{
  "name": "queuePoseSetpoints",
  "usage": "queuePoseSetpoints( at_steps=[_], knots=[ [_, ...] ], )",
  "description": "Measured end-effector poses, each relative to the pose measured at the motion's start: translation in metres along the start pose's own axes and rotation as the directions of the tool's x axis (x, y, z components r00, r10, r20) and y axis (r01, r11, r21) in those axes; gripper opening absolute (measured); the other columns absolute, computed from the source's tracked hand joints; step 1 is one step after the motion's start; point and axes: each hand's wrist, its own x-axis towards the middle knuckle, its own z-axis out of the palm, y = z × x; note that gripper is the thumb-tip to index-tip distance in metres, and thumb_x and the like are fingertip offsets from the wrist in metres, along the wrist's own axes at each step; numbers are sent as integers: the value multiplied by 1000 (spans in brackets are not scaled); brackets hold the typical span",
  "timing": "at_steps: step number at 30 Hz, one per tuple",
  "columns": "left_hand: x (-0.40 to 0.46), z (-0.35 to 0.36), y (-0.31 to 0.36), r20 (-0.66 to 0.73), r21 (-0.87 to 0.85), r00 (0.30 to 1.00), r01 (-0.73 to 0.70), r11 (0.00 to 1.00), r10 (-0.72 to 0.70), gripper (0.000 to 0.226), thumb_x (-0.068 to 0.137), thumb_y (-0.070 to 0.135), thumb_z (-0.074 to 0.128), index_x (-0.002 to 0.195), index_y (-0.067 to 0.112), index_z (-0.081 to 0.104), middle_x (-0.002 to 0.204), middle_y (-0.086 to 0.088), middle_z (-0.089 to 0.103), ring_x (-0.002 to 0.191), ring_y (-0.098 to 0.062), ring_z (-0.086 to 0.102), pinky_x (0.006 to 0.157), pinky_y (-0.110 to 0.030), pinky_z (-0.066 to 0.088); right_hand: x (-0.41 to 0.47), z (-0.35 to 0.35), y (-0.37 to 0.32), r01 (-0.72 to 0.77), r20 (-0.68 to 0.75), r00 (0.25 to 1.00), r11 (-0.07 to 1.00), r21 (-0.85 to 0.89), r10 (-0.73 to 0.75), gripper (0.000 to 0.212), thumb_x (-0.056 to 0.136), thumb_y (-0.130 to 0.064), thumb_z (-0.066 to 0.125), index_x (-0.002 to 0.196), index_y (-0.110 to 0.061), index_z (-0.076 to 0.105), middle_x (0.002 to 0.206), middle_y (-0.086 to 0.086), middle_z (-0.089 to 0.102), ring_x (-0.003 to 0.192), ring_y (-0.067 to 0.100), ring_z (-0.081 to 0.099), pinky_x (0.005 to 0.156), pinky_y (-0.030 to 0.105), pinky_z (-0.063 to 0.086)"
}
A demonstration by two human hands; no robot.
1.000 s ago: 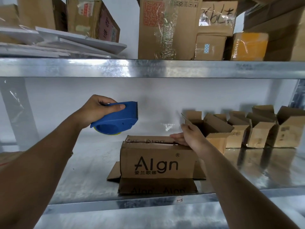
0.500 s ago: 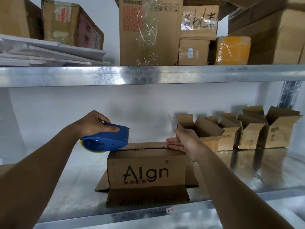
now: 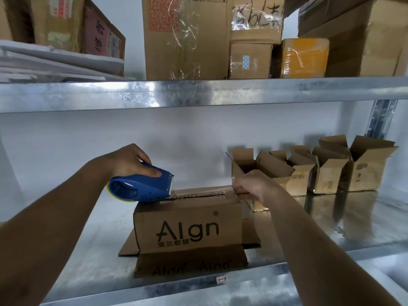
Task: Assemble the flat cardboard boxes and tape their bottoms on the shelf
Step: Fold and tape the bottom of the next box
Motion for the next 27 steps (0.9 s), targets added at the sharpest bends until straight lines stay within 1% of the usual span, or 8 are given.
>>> queuePoseSetpoints(
  at_steps=[4, 8, 10, 15, 19, 22, 25, 27],
  knots=[
    [3, 3, 1, -1, 24, 1000, 7, 1000, -7, 25, 77, 53, 86, 80, 28, 83, 79, 4, 76, 80, -22, 74, 77, -44, 61, -4, 1, 11, -82, 27, 996, 991, 102, 80, 8, 96, 0, 68, 104, 3, 70, 84, 11, 68, 73, 15, 71, 56, 21, 55],
    [5, 4, 2, 2, 35, 1000, 3, 999, -3, 25, 78, 53, 85, 79, 28, 83, 78, 5, 76, 79, -21, 74, 76, -43, 60, -8, 2, 20, -128, 71, 991, 967, 221, 115, 11, 100, -5, 66, 106, 3, 69, 93, 13, 67, 78, 16, 67, 52, 19, 53],
    [7, 6, 3, 0, 39, 1000, -6, 999, 6, 24, 78, 52, 85, 79, 28, 83, 78, 5, 76, 79, -21, 73, 75, -42, 60, -11, 0, 23, -127, 83, 990, 961, 245, 110, 10, 99, -7, 67, 105, 1, 70, 95, 13, 69, 81, 17, 67, 54, 20, 53],
    [11, 9, 5, 6, 39, 1000, -10, 999, 9, 24, 78, 51, 85, 79, 28, 83, 78, 6, 76, 80, -21, 73, 77, -43, 60, -3, -5, 31, -143, 102, 988, 921, 364, 113, 9, 99, -2, 65, 104, 4, 70, 104, 19, 70, 89, 23, 70, 72, 29, 60],
    [12, 10, 5, -3, 47, 1000, -13, 999, 14, 22, 80, 50, 85, 79, 28, 83, 78, 6, 76, 79, -20, 73, 74, -40, 60, 2, -2, 36, -184, 97, 983, 906, 381, 159, 10, 98, -7, 69, 101, 3, 71, 102, 18, 69, 89, 24, 69, 75, 31, 62],
    [13, 12, 5, -15, 51, 1000, -9, 999, 10, 22, 79, 50, 86, 79, 28, 82, 77, 8, 76, 79, -19, 73, 69, -35, 58, -5, 0, 41, -267, 180, 960, 894, 359, 214, 23, 100, -18, 67, 113, 2, 66, 107, 19, 69, 94, 29, 67, 72, 36, 60],
    [15, 15, 6, -18, 72, 1000, 0, 997, 1, 23, 77, 51, 87, 78, 28, 82, 76, 9, 75, 79, -18, 72, 67, -32, 55, -9, 1, 51, -364, 305, 919, 832, 418, 249, 42, 96, -35, 71, 121, -3, 61, 114, 19, 69, 104, 32, 65, 72, 35, 57],
    [17, 15, 7, -13, 89, 1000, 4, 996, -3, 23, 77, 50, 87, 77, 27, 82, 74, 9, 74, 78, -18, 72, 67, -31, 55, -8, 3, 57, -410, 349, 896, 808, 422, 272, 54, 89, -47, 73, 122, -5, 64, 112, 14, 71, 102, 27, 63, 67, 31, 52]
  ],
)
